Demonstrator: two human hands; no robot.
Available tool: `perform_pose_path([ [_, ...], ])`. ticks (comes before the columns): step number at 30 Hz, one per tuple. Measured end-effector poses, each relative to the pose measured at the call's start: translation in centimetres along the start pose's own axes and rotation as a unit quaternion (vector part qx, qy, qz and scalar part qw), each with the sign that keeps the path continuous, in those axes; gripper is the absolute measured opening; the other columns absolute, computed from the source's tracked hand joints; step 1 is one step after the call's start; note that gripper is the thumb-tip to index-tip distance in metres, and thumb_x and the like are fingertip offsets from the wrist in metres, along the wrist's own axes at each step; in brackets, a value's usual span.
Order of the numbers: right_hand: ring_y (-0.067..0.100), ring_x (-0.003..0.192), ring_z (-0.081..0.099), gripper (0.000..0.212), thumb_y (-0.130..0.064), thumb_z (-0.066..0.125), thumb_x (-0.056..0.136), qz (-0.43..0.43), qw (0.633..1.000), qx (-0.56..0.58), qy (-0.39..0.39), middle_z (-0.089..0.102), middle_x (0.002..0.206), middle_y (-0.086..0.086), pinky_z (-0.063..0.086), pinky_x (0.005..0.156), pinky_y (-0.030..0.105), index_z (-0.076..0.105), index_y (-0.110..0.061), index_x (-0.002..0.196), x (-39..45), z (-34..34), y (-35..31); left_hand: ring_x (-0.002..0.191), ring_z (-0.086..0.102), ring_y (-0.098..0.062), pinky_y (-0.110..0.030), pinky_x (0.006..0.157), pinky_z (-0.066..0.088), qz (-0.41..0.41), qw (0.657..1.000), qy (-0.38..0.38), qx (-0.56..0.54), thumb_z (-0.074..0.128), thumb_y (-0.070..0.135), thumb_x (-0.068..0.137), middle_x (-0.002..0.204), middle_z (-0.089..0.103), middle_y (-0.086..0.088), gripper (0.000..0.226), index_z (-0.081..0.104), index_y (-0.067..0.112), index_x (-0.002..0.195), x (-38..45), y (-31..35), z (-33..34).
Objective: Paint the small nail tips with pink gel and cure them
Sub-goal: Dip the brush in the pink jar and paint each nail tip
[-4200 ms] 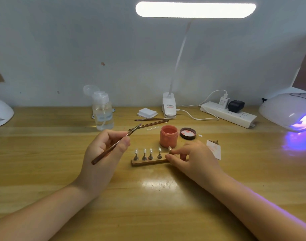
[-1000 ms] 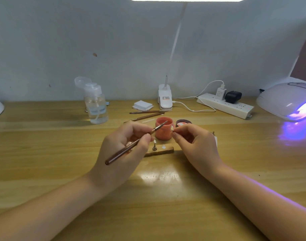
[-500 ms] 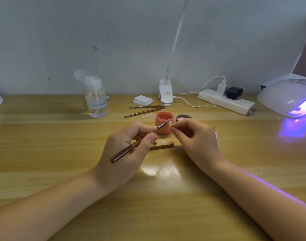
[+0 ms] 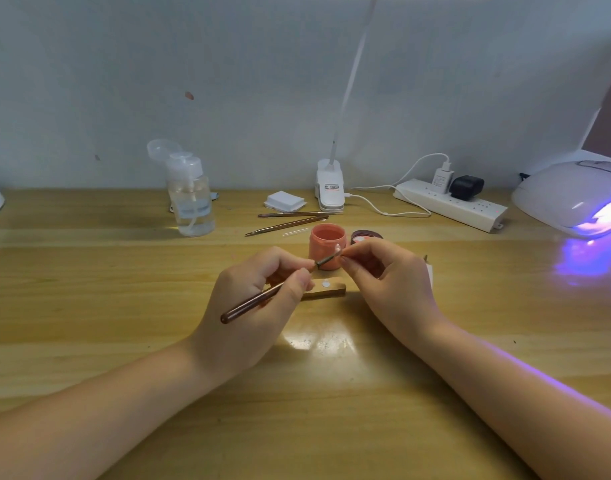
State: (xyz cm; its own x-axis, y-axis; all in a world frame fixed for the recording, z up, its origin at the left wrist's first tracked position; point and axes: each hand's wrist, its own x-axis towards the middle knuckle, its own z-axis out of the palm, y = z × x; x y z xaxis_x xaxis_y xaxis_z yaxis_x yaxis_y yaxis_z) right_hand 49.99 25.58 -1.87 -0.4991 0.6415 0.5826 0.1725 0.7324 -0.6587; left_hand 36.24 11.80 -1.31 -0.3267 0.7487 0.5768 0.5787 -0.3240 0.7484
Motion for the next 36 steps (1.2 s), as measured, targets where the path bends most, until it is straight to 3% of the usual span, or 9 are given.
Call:
perform_pose_path([
  [3, 0.007, 0.078, 0.064, 0.01, -0.011, 0.071, 0.084, 0.005, 1.0, 0.002, 0.002, 0.069, 0.083, -0.006, 0.053, 0.074, 0.029, 0.073, -0.015, 0.093, 0.0, -0.04, 0.06, 0.078, 0.069, -0.016, -0.049, 0.069, 0.056, 0.007, 1.0, 0.0, -0.008, 0.054, 0.034, 0.087, 0.081, 0.072, 0.004, 0.022, 0.068, 0.017, 0.092, -0.19, 0.0, -0.16],
  [8, 0.011, 0.076, 0.064, 0.007, -0.011, 0.071, 0.084, -0.001, 1.0, 0.015, 0.011, 0.07, 0.082, -0.003, 0.052, 0.073, 0.031, 0.074, -0.012, 0.091, 0.0, 0.09, 0.04, 0.08, 0.069, -0.017, -0.043, 0.07, 0.056, 0.024, 0.999, 0.025, -0.01, 0.055, 0.034, 0.089, 0.084, 0.071, 0.004, 0.019, 0.066, 0.02, 0.097, 0.05, 0.12, -0.03],
  [13, 0.005, 0.079, 0.062, 0.011, -0.009, 0.07, 0.084, -0.005, 1.0, 0.011, 0.005, 0.068, 0.082, -0.009, 0.051, 0.071, 0.02, 0.074, -0.015, 0.093, 0.03, 0.05, 0.04, 0.081, 0.07, -0.015, -0.043, 0.072, 0.057, 0.004, 1.0, -0.001, -0.012, 0.056, 0.033, 0.087, 0.083, 0.073, 0.004, 0.02, 0.068, 0.02, 0.094, -0.04, -0.09, -0.08],
  [20, 0.011, 0.075, 0.063, 0.009, -0.012, 0.071, 0.084, -0.006, 1.0, 0.015, 0.005, 0.07, 0.081, -0.004, 0.052, 0.071, 0.029, 0.074, -0.012, 0.092, -0.02, 0.05, 0.01, 0.08, 0.069, -0.019, -0.046, 0.07, 0.055, 0.025, 0.999, 0.026, -0.015, 0.058, 0.031, 0.09, 0.086, 0.071, 0.001, 0.016, 0.067, 0.021, 0.1, 0.02, 0.0, 0.05],
  [25, 0.003, 0.079, 0.063, 0.012, -0.008, 0.07, 0.085, -0.01, 1.0, 0.018, -0.004, 0.067, 0.081, -0.014, 0.053, 0.074, 0.026, 0.073, -0.015, 0.093, -0.03, -0.04, -0.16, 0.082, 0.07, -0.014, -0.045, 0.071, 0.057, 0.014, 1.0, 0.003, 0.005, 0.055, 0.034, 0.087, 0.083, 0.072, 0.006, 0.021, 0.069, 0.02, 0.095, -0.12, 0.07, -0.11],
  [29, 0.014, 0.076, 0.064, 0.01, -0.011, 0.069, 0.085, -0.01, 1.0, 0.018, -0.004, 0.07, 0.081, -0.001, 0.053, 0.073, 0.037, 0.074, -0.01, 0.094, -0.04, 0.01, -0.08, 0.084, 0.069, -0.013, -0.04, 0.072, 0.056, 0.038, 0.999, 0.02, 0.012, 0.056, 0.032, 0.088, 0.085, 0.072, 0.007, 0.019, 0.067, 0.021, 0.098, -0.05, 0.28, -0.07],
  [33, 0.009, 0.077, 0.064, 0.011, -0.008, 0.069, 0.085, -0.014, 1.0, 0.015, -0.007, 0.069, 0.083, -0.006, 0.053, 0.074, 0.033, 0.074, -0.012, 0.095, -0.04, -0.04, -0.09, 0.085, 0.069, -0.014, -0.038, 0.072, 0.056, 0.035, 0.999, 0.009, 0.032, 0.062, 0.019, 0.087, 0.088, 0.073, 0.006, 0.017, 0.07, 0.021, 0.101, 0.13, 0.28, 0.22],
  [36, 0.007, 0.077, 0.063, 0.01, -0.01, 0.069, 0.086, -0.013, 1.0, 0.013, -0.006, 0.069, 0.082, -0.007, 0.053, 0.072, 0.031, 0.073, -0.014, 0.093, -0.01, 0.0, -0.03, 0.081, 0.068, -0.014, -0.038, 0.07, 0.055, 0.037, 0.999, 0.005, 0.032, 0.06, 0.026, 0.086, 0.083, 0.072, 0.004, 0.018, 0.071, 0.017, 0.096, -0.05, 0.1, -0.16],
])
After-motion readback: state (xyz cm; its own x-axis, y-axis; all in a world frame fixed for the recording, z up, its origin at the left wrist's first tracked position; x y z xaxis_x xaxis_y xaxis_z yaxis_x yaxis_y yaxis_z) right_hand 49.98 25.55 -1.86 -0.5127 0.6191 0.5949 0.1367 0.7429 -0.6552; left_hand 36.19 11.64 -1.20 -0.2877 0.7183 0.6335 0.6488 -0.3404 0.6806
